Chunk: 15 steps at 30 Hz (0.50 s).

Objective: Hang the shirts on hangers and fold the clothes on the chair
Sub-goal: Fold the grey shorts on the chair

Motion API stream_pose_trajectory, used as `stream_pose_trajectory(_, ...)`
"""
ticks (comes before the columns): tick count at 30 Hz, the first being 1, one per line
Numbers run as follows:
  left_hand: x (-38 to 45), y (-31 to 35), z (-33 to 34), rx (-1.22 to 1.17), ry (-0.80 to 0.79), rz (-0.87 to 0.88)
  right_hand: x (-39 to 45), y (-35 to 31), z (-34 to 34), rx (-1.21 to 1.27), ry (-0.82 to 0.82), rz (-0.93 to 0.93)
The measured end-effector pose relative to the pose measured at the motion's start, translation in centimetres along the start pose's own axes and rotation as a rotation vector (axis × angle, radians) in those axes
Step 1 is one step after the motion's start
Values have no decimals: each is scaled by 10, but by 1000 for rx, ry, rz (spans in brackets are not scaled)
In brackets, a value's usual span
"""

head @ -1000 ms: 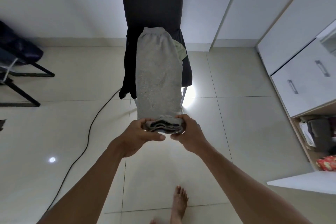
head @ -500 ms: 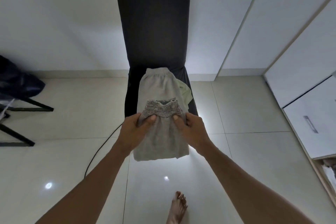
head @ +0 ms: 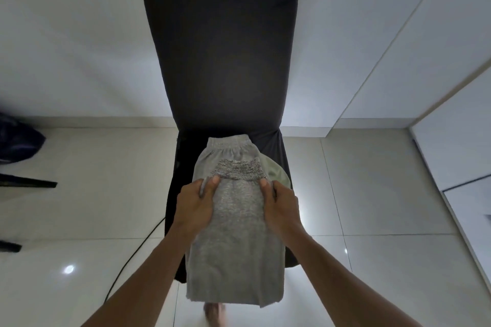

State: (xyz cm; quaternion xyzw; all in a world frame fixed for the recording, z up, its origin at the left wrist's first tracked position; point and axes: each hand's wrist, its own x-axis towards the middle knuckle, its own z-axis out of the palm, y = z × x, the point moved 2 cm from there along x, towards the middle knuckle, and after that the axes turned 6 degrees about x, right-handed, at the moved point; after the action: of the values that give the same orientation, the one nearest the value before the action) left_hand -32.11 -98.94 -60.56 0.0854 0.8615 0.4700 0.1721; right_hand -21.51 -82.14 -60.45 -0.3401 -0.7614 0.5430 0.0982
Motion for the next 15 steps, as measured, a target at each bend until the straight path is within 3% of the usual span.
stream_pose_trajectory(9,124,-17,23,89,-2,-55,125,2,39,-181,6,93)
stream_pose_trajectory(15,188,-50,45,176,-26,-108,193,45,84,-167,-29,205)
